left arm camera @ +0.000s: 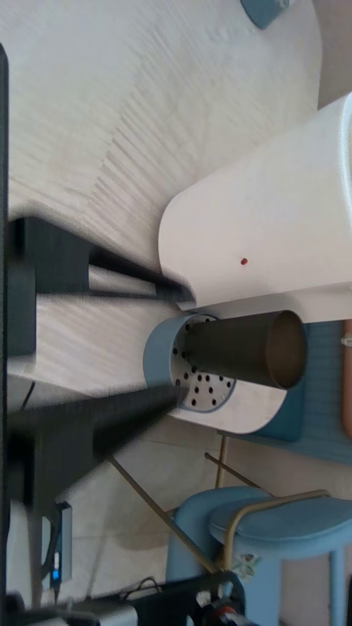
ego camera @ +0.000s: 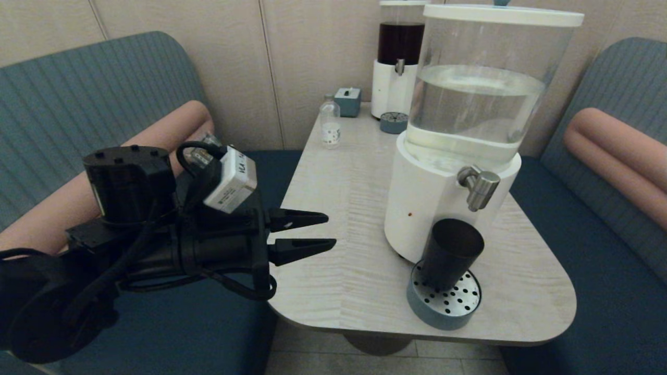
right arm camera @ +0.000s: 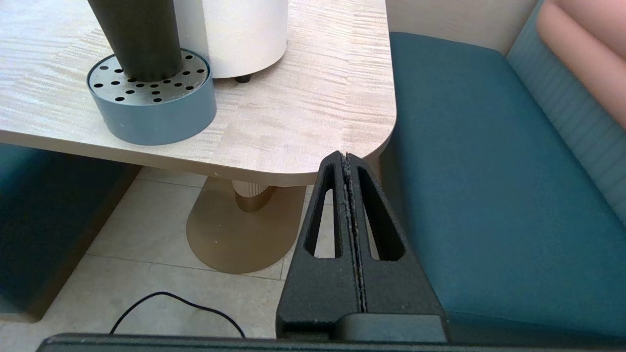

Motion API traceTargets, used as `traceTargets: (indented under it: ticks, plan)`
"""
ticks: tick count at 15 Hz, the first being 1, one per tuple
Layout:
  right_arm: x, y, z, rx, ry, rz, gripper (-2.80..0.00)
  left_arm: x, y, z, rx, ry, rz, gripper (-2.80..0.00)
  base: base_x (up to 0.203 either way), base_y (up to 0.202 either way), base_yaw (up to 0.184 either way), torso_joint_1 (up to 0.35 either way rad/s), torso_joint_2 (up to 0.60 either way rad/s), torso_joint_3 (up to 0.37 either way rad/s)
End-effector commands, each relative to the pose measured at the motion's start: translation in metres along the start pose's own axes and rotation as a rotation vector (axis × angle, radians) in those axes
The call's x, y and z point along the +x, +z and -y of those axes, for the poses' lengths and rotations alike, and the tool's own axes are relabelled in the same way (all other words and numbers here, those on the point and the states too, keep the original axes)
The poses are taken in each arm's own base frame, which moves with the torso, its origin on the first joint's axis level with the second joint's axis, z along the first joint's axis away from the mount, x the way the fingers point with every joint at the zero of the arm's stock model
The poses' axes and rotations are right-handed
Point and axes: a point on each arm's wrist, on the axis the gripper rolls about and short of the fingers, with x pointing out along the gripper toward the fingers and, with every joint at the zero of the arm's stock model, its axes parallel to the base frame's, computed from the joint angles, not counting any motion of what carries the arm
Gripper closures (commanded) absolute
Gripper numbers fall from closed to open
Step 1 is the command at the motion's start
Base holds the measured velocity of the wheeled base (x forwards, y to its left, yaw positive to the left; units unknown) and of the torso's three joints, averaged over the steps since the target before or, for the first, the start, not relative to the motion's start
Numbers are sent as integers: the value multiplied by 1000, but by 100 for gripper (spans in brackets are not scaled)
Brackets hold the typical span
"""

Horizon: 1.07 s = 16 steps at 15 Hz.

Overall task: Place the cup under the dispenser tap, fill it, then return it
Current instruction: Place the cup next to the water dispenser

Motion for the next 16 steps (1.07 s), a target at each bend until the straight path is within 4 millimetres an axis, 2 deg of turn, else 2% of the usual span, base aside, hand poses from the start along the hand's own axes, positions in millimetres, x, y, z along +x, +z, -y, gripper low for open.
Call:
traceTargets:
  ticks: [1, 4, 5, 8, 11, 13, 16]
  plan:
    - [1, -4, 0, -1, 1, -15, 0, 12, -20, -5, -17, -21, -24, -280, 0, 0, 0, 0, 0, 0]
    - [1, -4, 0, -1, 1, -15, 0, 34, -43, -1, 62, -74, -12, -280, 0, 0, 0, 0, 0, 0]
    - [1, -4, 0, -1, 1, -15, 0, 44, -43, 6, 78, -104, 16, -280, 0, 0, 0, 0, 0, 0]
    - [1, -4, 0, -1, 1, -15, 0, 67, -52, 11, 41, -151, 25, -280, 0, 0, 0, 0, 0, 0]
    - [1, -4, 0, -1, 1, -15, 0, 92, -49, 35, 19, -242, 57, -280, 0, 0, 0, 0, 0, 0]
    - [1, -4, 0, -1, 1, -14, 0, 108, -63, 38, -22, -243, 60, -280, 0, 0, 0, 0, 0, 0]
    - [1, -4, 0, -1, 1, -15, 0, 125, -69, 41, -60, -213, 81, -280, 0, 0, 0, 0, 0, 0]
